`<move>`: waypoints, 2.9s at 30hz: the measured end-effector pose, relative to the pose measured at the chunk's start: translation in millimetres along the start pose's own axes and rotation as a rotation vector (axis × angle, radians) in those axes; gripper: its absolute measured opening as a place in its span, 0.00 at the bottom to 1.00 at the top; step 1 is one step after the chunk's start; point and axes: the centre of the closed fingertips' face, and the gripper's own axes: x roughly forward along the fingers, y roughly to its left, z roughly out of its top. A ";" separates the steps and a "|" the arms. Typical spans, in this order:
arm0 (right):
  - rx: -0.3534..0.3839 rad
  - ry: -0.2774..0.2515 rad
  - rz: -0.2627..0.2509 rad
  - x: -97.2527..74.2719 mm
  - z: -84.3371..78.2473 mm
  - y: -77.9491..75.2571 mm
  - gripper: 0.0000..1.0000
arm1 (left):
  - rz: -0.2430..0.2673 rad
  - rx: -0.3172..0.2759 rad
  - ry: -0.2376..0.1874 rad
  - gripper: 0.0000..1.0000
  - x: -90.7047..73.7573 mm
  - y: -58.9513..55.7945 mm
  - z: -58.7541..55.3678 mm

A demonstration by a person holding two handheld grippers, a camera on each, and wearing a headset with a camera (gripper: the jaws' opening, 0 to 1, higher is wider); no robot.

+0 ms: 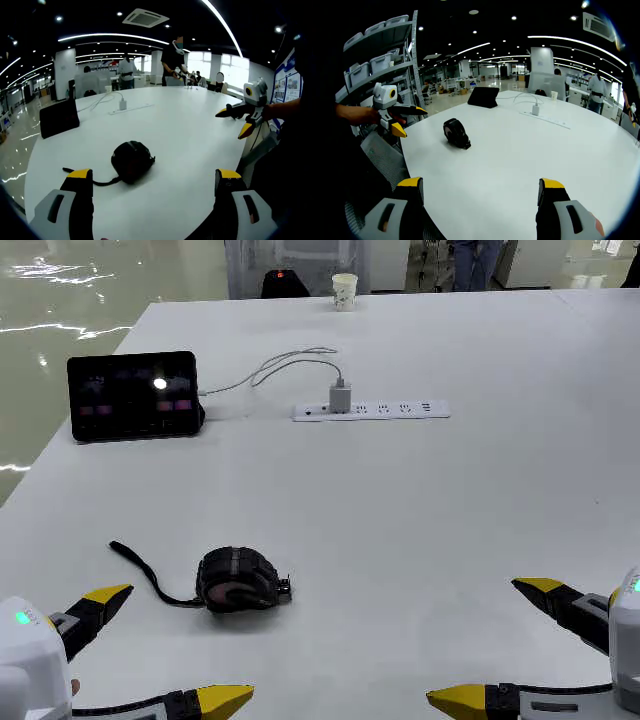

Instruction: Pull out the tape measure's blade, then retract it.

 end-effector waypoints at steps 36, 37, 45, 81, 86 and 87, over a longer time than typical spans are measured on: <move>-0.030 0.008 0.033 3.6 3.6 -2.6 0.94 | -0.053 0.035 0.045 0.99 6.5 -1.4 1.5; -0.031 0.012 0.036 4.4 3.5 -3.4 0.94 | -0.055 0.038 0.047 0.99 7.1 -1.2 1.8; -0.061 0.030 0.064 12.9 5.4 -9.0 0.92 | -0.068 0.052 0.056 0.99 14.5 3.6 6.0; -0.234 0.095 0.226 68.1 18.1 -19.9 0.83 | -0.160 0.137 0.145 0.95 46.2 27.8 3.4; -0.268 0.104 0.256 76.6 19.1 -17.1 0.82 | -0.173 0.153 0.157 0.92 50.2 29.9 3.0; -0.276 0.106 0.265 78.6 19.3 -16.2 0.81 | -0.177 0.157 0.158 0.90 51.1 29.9 3.0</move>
